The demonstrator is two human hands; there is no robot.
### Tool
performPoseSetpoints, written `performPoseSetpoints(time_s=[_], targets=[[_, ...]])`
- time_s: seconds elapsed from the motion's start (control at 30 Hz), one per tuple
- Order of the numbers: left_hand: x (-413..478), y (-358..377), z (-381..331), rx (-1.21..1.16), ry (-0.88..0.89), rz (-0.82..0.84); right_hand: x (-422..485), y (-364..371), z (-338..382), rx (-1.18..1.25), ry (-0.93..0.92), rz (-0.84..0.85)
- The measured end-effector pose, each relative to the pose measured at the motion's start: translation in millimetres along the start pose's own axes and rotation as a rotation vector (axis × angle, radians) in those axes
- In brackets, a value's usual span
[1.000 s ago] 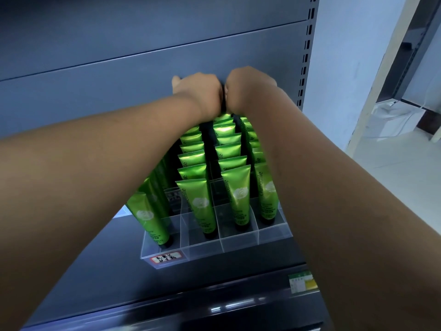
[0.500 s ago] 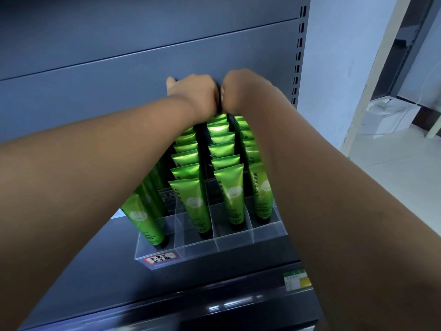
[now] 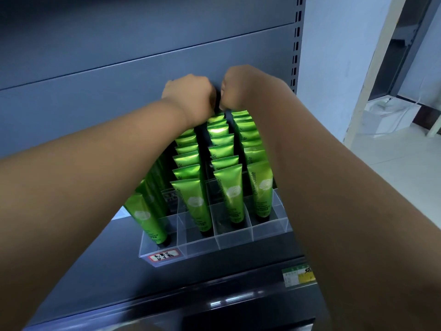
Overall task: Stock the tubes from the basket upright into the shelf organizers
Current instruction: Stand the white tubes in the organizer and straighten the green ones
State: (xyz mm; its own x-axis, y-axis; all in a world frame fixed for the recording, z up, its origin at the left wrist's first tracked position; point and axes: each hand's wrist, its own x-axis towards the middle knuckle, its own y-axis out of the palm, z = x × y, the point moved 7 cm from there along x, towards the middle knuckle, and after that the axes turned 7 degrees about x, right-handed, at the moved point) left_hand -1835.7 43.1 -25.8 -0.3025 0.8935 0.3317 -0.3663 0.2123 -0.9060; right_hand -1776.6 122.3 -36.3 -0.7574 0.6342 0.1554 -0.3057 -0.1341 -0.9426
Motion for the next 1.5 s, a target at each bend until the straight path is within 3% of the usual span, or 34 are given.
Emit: performPoseSetpoints(time_s=[0.1, 0.27, 0.47, 0.7, 0.97, 1.17, 1.5], targets=[[-14.8, -18.8, 3.9, -0.017, 0.005, -0.053, -15.9, -19.8, 2.9, -0.006, -0.055, -0.061], [-61.7, -48.8, 1.0, -0.307, -0.068, -0.099, -61.6, -54.9, 1.3, 0.143, -0.083, -0.179], [-140.3, -76.2, -46.6, -0.318, -0.038, -0.357, -141.0, -80.2, -24.4, 0.347, -0.043, -0.464], [-170.9, -52.8, -76.4, -0.362, -0.006, -0.334, -181.4, -57.3, -38.6, 0.216, -0.124, -0.318], [-164.1, -47.8, -88.8, -0.152, 0.024, -0.282, -196.5, -36.0, -39.9, 0.259, -0.237, -0.15], [-157.6, -44.1, -94.6, -0.015, -0.015, -0.259, -188.3, -32.0, -36.9, 0.217, -0.32, -0.126], [-154.7, -41.3, -95.5, -0.189, -0.06, -0.239, -184.2, -17.8, -40.4, 0.077, -0.325, -0.133]])
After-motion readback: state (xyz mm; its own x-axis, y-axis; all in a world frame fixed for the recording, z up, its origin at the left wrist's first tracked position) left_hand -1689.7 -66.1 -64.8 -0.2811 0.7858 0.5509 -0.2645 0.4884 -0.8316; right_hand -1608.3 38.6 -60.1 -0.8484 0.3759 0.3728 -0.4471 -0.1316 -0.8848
